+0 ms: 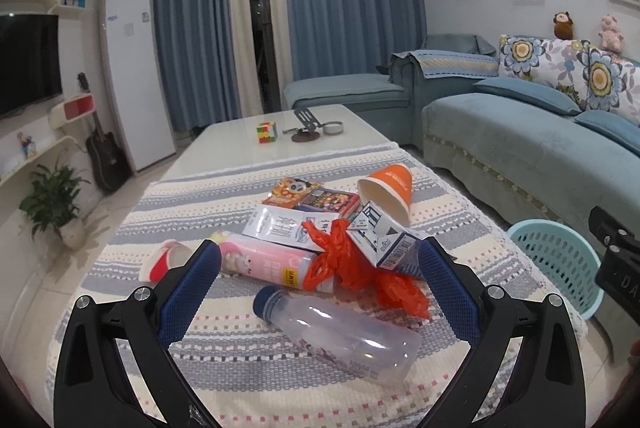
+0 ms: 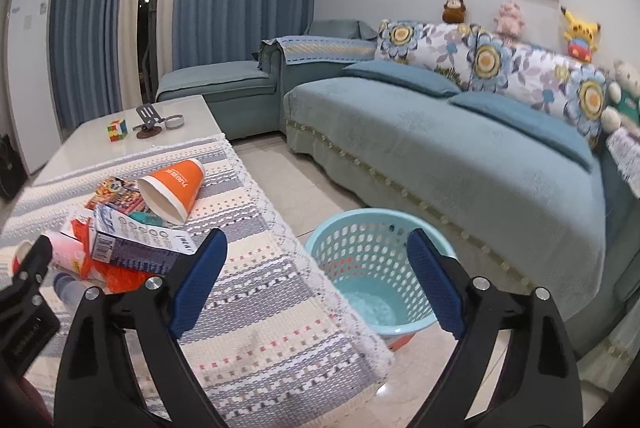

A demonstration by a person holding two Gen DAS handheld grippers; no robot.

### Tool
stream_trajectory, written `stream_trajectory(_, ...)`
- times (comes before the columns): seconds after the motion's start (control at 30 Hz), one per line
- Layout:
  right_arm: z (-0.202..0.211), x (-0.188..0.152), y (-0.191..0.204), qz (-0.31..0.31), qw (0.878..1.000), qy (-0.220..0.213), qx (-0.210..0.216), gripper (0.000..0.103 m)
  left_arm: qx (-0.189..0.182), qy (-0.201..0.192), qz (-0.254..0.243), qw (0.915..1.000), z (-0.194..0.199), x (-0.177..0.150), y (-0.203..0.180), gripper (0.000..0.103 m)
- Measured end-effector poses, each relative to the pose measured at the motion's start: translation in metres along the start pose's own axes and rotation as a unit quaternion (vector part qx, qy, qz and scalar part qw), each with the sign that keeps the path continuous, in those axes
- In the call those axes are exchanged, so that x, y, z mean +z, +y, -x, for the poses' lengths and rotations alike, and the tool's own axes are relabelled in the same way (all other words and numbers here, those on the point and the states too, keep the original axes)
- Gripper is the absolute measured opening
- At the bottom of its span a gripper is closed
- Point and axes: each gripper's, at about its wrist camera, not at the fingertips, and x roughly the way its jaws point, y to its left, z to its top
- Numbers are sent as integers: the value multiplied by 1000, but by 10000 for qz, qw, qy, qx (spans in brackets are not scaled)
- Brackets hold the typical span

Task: Collect trash
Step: 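Grasp the red-and-white paper cup with the left tool while the right tool grasps the clear bottle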

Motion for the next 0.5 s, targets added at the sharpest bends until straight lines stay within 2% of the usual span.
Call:
stream_trajectory(0.17,0,-1,-1,23,10000,4,51,86,167,72,282,9994,2,14,11,96)
stream_trajectory(0.27,1,-2,5,217,9997,-33,60,86,357,-6,262,9990,7,26,25,96)
stream_trajectory(0.33,1,-3,11,337,9993,-54,123,79,486,-49,277,9984,10,35,42,96)
stream_trajectory(0.5,-1,-6,32,627,9965,-2,547,49,780,192,442,9958,-4,38,102,96)
